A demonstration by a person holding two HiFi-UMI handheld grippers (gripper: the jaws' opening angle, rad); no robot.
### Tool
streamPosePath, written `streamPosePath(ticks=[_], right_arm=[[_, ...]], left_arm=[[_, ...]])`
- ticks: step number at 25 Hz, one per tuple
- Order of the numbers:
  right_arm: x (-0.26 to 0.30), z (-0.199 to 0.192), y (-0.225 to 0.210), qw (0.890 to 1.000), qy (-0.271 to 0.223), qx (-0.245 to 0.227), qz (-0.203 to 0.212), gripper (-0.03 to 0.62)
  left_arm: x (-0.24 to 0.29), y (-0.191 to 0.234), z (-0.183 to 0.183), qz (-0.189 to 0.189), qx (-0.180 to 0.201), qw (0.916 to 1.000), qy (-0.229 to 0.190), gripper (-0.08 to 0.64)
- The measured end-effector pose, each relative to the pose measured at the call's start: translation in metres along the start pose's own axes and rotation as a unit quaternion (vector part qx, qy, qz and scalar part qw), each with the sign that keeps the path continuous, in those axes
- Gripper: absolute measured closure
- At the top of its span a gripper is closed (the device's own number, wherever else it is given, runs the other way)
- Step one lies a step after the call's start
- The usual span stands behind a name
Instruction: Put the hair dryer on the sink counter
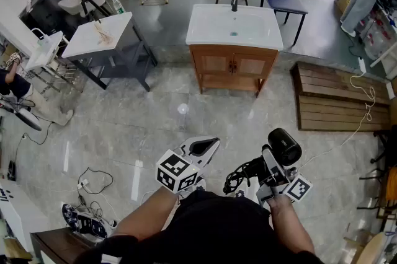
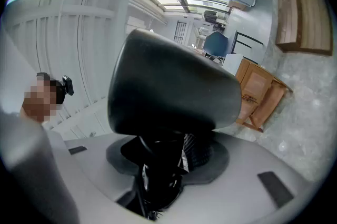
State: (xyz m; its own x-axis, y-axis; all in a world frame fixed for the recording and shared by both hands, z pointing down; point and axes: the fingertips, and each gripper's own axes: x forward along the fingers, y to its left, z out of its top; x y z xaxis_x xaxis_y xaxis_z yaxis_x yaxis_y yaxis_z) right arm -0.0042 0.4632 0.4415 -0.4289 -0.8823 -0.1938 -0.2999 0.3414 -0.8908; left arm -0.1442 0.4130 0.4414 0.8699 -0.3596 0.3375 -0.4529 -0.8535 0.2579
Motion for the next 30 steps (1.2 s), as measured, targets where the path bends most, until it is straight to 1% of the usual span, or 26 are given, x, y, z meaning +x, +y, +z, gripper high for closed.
streamPosePath(ticks=[15,19,25,30], right_arm=[[0.000,0.002,0.002,1.000,-0.007,-0.007,0.001,0.430],[0.003,0.002,0.001,1.000,-0.009,-0.013,-0.005,0.430],[0.013,-0.007,0.002,1.000,-0.010,-0.016,-0.013,0.430],[0.027,-0.020,0.005,0.999,-0.014,-0.025,-0.017,0.430]], left_arm=[[-0.003,0.000,-0.002,-0.003,0.000,1.0000,0.002,0.560],[-0.004,0.002,-0.004,-0.007,0.000,1.0000,0.005,0.560],[-0.011,0.014,-0.003,-0.018,0.005,0.9998,0.005,0.560],[-0.022,0.032,-0.004,-0.025,0.009,0.9996,0.004,0.560]])
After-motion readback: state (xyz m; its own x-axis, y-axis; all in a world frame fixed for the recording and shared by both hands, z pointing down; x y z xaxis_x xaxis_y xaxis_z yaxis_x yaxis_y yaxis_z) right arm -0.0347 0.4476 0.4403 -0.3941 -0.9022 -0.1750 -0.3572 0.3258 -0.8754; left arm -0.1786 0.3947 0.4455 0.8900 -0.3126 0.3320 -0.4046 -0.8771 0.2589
